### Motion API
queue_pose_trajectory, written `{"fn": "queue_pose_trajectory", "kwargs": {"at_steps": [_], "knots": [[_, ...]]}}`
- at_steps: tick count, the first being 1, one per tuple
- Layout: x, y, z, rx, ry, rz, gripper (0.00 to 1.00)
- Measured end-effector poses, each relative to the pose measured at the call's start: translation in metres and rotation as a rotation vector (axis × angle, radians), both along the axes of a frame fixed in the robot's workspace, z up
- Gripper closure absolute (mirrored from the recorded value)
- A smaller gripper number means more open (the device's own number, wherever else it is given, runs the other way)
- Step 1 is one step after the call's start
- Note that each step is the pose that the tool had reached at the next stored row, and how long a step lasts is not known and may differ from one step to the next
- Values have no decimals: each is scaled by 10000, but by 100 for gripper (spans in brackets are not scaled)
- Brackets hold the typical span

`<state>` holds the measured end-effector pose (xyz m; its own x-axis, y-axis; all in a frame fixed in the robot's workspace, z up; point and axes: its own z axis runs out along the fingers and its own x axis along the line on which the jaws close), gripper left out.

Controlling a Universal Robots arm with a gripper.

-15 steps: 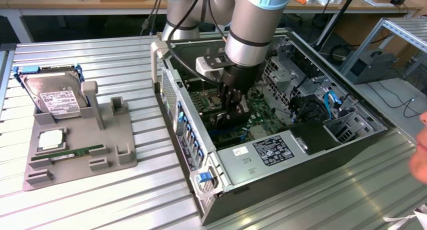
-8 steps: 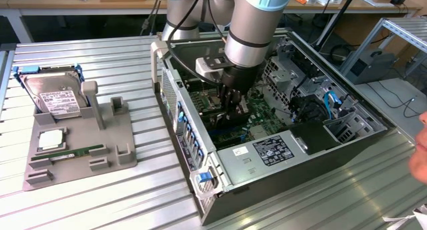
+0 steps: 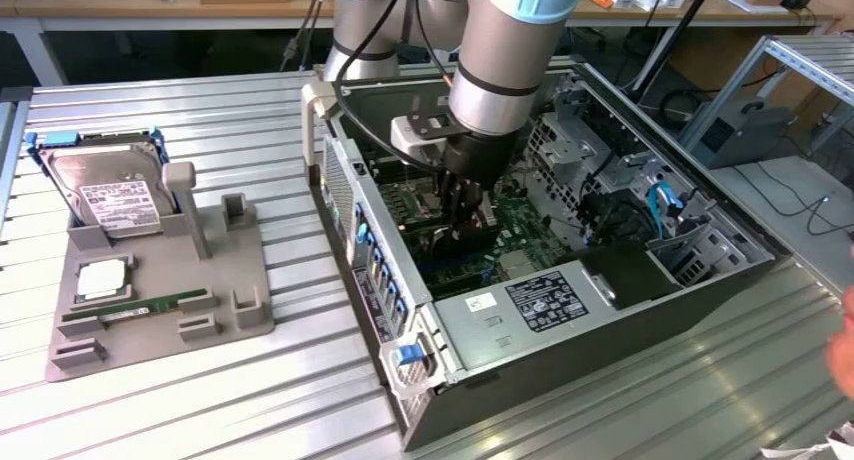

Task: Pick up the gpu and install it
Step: 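Insert the gpu into the slot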

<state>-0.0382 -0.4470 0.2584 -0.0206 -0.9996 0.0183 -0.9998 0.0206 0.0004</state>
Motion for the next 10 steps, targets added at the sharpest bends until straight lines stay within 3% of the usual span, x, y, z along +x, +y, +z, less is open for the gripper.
{"fn": "queue_pose_trajectory", "kwargs": {"at_steps": [1,3,10], "knots": [[0,0,-1,-6,-1,0,73],[0,10,-1,-203,0,0,73],[6,21,-17,-217,1,0,73]]}}
